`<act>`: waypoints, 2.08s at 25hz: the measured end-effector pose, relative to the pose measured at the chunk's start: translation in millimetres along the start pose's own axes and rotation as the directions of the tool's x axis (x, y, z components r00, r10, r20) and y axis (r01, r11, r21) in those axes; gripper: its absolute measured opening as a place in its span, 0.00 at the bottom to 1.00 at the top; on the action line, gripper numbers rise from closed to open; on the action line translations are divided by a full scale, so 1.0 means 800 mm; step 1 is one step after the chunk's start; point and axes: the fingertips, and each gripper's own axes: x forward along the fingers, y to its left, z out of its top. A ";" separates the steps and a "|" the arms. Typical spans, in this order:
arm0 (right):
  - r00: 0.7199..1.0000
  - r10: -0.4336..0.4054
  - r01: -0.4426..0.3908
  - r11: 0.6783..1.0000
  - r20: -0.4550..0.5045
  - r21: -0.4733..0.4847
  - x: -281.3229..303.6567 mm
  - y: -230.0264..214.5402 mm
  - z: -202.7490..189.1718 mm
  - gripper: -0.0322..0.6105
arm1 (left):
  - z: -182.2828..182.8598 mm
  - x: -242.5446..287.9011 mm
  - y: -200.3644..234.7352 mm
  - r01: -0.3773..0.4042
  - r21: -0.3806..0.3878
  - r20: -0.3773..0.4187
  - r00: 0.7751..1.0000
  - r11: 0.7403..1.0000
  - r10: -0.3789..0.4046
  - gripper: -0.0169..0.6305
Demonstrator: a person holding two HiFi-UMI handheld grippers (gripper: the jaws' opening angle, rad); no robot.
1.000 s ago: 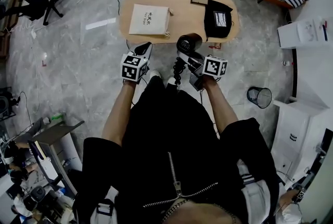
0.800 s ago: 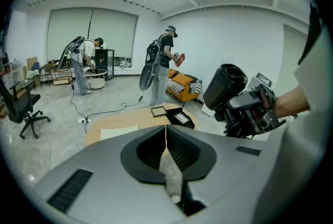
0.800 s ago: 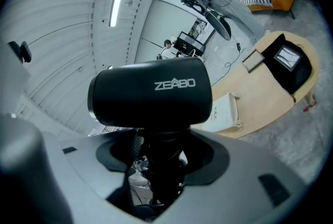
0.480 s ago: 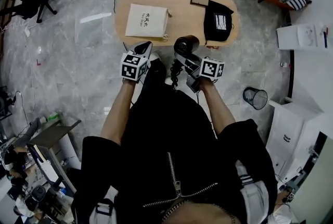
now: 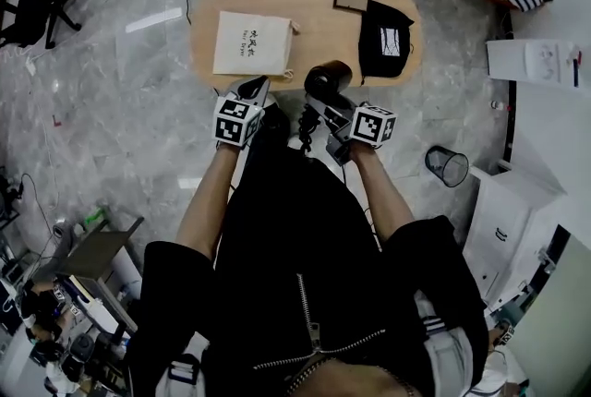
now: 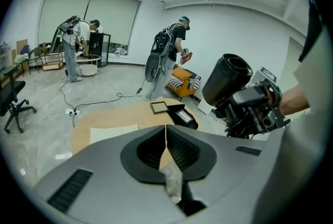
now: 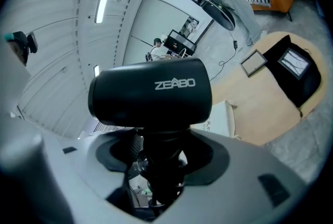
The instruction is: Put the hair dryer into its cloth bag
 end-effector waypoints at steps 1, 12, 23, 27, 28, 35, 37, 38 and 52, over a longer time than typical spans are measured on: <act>1.000 -0.009 0.009 1.000 0.003 0.002 0.005 -0.004 0.004 0.44 | 0.001 0.007 0.006 0.008 -0.002 -0.008 1.000 1.000 -0.008 0.05; 0.996 -0.078 0.076 0.996 0.049 0.049 0.044 -0.041 0.042 0.44 | -0.022 0.072 0.060 0.085 -0.032 -0.099 0.991 0.996 -0.088 0.05; 0.993 -0.109 0.107 0.993 0.047 0.040 0.073 -0.102 0.077 0.44 | -0.046 0.143 0.084 0.073 0.000 -0.132 0.989 0.997 -0.072 0.05; 0.994 -0.107 0.106 0.993 0.017 0.043 0.085 -0.134 0.076 0.44 | -0.063 0.170 0.093 0.053 -0.043 -0.142 0.988 0.998 -0.059 0.19; 0.994 -0.108 0.107 0.993 0.006 0.046 0.087 -0.141 0.073 0.44 | -0.068 0.177 0.096 0.039 -0.055 -0.145 0.988 0.998 -0.046 0.22; 0.993 -0.118 0.119 0.992 -0.031 0.045 0.100 -0.199 0.062 0.44 | -0.100 0.253 0.110 0.015 -0.055 -0.169 0.985 0.998 -0.024 0.26; 0.992 -0.118 0.120 0.992 -0.049 0.035 0.108 -0.218 0.057 0.44 | -0.118 0.280 0.116 0.015 -0.028 -0.219 0.976 1.000 -0.021 0.31; 0.991 -0.117 0.119 0.992 -0.060 0.032 0.111 -0.227 0.053 0.44 | -0.129 0.293 0.119 0.010 -0.013 -0.248 0.969 1.000 -0.012 0.34; 0.984 -0.142 0.147 0.989 -0.112 0.033 0.108 -0.324 0.019 0.44 | -0.187 0.360 0.145 -0.126 0.076 -0.270 0.952 0.989 0.142 0.30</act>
